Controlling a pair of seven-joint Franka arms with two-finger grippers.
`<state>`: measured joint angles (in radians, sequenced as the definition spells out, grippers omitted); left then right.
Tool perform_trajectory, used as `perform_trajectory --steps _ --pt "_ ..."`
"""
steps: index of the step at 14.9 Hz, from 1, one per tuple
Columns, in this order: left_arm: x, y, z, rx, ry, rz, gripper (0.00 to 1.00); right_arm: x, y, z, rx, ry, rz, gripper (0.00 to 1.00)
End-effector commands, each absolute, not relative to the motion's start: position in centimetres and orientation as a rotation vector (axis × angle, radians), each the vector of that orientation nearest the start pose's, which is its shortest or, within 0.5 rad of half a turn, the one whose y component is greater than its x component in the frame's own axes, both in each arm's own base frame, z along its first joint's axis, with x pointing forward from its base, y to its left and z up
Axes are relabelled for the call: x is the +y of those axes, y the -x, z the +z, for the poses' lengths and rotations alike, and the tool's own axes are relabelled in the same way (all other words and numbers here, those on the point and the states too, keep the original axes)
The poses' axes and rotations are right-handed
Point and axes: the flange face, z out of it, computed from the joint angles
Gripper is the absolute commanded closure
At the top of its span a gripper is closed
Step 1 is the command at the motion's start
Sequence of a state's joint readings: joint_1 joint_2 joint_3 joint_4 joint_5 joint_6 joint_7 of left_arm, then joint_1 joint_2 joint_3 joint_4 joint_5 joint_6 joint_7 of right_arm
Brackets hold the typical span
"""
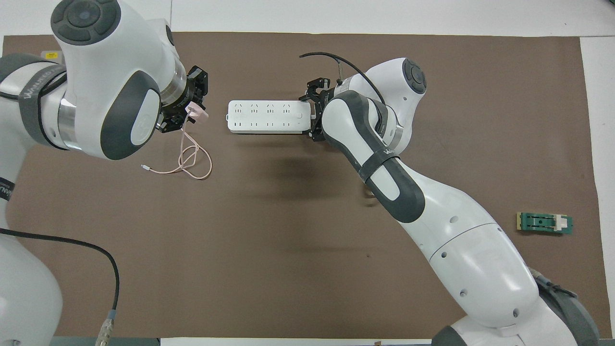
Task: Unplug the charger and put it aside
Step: 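Pull the pink charger away from the strip with the left gripper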
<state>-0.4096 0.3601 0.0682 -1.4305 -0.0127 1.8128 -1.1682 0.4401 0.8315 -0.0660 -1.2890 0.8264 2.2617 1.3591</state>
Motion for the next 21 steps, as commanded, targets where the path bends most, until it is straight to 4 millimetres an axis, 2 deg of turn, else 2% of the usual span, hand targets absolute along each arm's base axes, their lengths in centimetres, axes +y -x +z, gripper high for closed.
perform_trajectory --steps 1,4,5,7,10,12,13,15,17,19,21 --pt "-20.5 -61.9 49.5 -1.06 2.966 -0.001 1.0 31.9 -70.7 27.8 1.679 1.9 0.499 0.0" --pt "-19.7 -61.1 48.8 -0.784 3.041 0.023 1.0 31.9 -70.7 29.7 1.657 1.91 0.478 0.0" --pt "-18.9 -60.8 48.7 -0.668 3.067 0.035 1.0 31.9 -70.5 30.6 1.646 1.929 0.463 0.0" --pt "-16.5 -60.3 48.8 -0.447 3.111 0.039 1.0 31.4 -69.4 31.1 1.649 1.957 0.447 0.0" --pt "-14.8 -59.7 48.5 -0.211 3.14 0.04 1.0 30.4 -69.0 33.9 1.636 1.975 0.476 0.0" --pt "-8.7 -59.8 48.0 -0.059 3.154 0.02 1.0 29.2 -68.2 36.2 1.629 2.04 0.449 0.0" --pt "-7.0 -59.6 47.8 0.033 3.155 0.026 1.0 28.9 -67.9 37.3 1.621 2.05 0.43 0.0" --pt "-4.5 -59.3 47.2 0.117 3.156 0.034 1.0 28.0 -67.1 39.8 1.609 2.066 0.393 0.0" --pt "-3.0 -58.4 46.0 0.159 3.158 0.004 1.0 25.8 -66.7 43.0 1.614 2.041 0.343 0.0" --pt "-2.4 -56.4 43.7 0.166 3.182 -0.007 1.0 24.7 -65.7 45.0 1.598 2.067 0.307 0.0" --pt "-2.6 -54.3 41.4 0.223 3.181 -0.032 1.0 23.8 -64.7 45.4 1.591 2.107 0.289 0.0"
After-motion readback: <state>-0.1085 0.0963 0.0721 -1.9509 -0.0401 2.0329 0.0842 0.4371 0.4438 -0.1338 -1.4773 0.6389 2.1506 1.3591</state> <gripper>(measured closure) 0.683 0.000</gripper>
